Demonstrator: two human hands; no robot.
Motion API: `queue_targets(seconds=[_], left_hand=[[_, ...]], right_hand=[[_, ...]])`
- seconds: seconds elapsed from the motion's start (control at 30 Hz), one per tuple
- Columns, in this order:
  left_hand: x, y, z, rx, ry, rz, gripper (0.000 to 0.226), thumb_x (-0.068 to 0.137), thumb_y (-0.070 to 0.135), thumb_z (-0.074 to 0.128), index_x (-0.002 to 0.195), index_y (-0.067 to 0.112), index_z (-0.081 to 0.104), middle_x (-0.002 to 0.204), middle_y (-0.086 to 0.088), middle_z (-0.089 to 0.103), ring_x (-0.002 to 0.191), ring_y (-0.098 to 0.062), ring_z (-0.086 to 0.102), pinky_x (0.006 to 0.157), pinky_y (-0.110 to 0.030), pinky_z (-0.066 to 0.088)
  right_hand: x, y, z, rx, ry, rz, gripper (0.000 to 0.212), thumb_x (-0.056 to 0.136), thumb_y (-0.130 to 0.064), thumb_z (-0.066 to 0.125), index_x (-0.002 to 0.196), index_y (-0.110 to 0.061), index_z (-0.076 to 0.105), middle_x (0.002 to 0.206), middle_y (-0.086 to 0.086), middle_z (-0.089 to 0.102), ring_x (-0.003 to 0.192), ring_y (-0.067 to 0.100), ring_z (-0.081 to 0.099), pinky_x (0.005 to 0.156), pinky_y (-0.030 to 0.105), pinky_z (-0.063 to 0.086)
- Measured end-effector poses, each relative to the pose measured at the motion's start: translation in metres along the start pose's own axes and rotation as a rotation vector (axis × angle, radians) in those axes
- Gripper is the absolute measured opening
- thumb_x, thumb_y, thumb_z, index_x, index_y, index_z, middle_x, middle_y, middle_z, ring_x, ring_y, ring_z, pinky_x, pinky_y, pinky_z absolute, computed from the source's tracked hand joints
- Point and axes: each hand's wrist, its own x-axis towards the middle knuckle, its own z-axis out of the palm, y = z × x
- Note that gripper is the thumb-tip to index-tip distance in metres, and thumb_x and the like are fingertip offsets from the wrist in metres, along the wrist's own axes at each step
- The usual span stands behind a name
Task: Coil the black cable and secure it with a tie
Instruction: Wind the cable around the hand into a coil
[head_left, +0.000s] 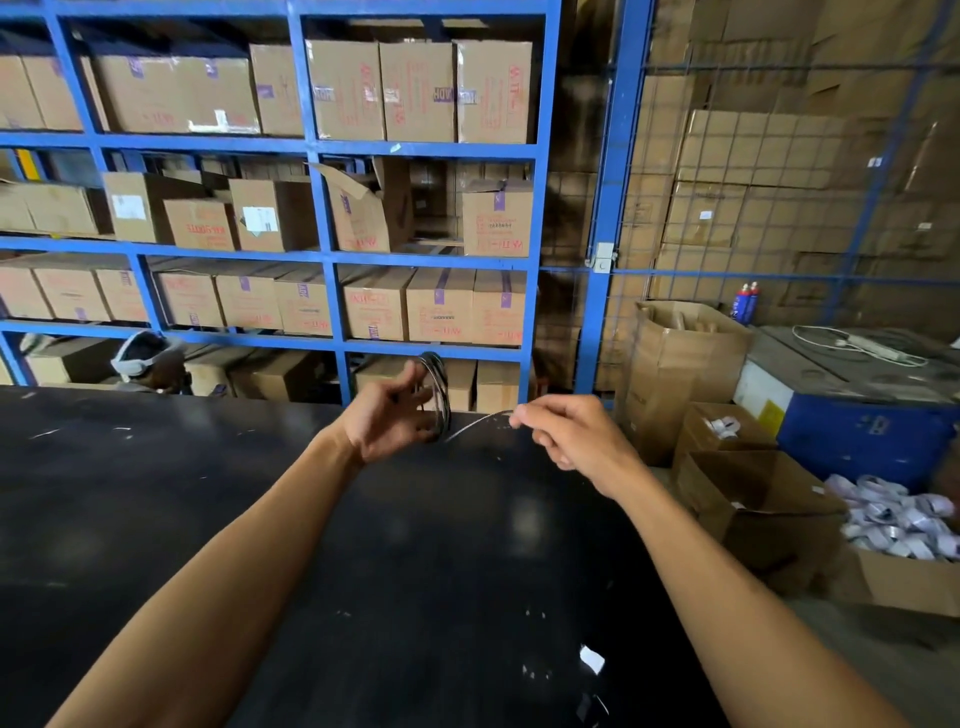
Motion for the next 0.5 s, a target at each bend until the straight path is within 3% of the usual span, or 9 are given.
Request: queue_targets(seconds=[0.1,0.17,0.23,0.3,0.4,0.5], left_hand=[[-0.015,-0.015,0.009,0.181,-0.226,-0.236,0.019,0.098,0.037,0.054,0.096,0.018,0.05,0.088,-0.006,0.046,0.074,-0.02,0.044,0.072,-0.034,0.042],[-0.023,-0.025,0.015,0.302,-0.313,-0.366,0.04,0.103,0.041,0.044,0.128,0.012,0.055,0.118,-0.012,0.06,0.099,-0.025,0.058,0.088,-0.038,0.051],[-0.028,-0.03,0.021,0.303,-0.443,-0.438,0.056,0.105,0.042,0.034,0.152,0.011,0.037,0.137,-0.012,0.057,0.115,-0.03,0.057,0.099,-0.042,0.047],[-0.033,-0.032,0.028,0.27,-0.541,-0.441,0.058,0.105,0.042,0.03,0.156,0.015,0.028,0.147,-0.015,0.046,0.123,-0.036,0.049,0.107,-0.049,0.041],[-0.038,-0.029,0.034,0.206,-0.644,-0.406,0.058,0.105,0.041,0.027,0.158,0.02,0.021,0.165,-0.021,0.016,0.137,-0.047,0.02,0.117,-0.061,0.014],[-0.038,-0.023,0.045,0.102,-0.732,-0.33,0.057,0.103,0.04,0.033,0.157,0.021,0.026,0.16,-0.017,0.03,0.138,-0.047,0.024,0.115,-0.057,0.02]], right_hand=[[0.012,-0.016,-0.011,-0.091,-0.047,-0.03,0.014,0.095,-0.022,0.067,0.094,-0.012,0.077,0.062,-0.003,0.054,0.045,0.005,0.041,0.043,0.021,0.031],[0.02,-0.023,-0.015,-0.238,-0.001,-0.063,0.012,0.093,-0.025,0.07,0.09,-0.018,0.078,0.059,-0.009,0.06,0.046,0.001,0.047,0.049,0.022,0.037],[0.028,-0.025,-0.017,-0.338,0.06,-0.1,0.009,0.09,-0.03,0.073,0.091,-0.024,0.08,0.064,-0.014,0.069,0.053,-0.004,0.057,0.057,0.02,0.041],[0.032,-0.021,-0.02,-0.317,0.104,-0.124,0.008,0.086,-0.033,0.078,0.091,-0.027,0.08,0.075,-0.015,0.074,0.057,-0.008,0.06,0.058,0.019,0.042],[0.03,-0.01,-0.022,-0.217,0.118,-0.125,0.005,0.086,-0.03,0.078,0.091,-0.031,0.079,0.085,-0.006,0.077,0.052,-0.005,0.056,0.05,0.02,0.043],[0.024,0.005,-0.013,-0.207,0.123,-0.079,0.017,0.094,-0.024,0.069,0.091,-0.04,0.075,0.086,-0.007,0.076,0.059,0.007,0.058,0.053,0.02,0.046]])
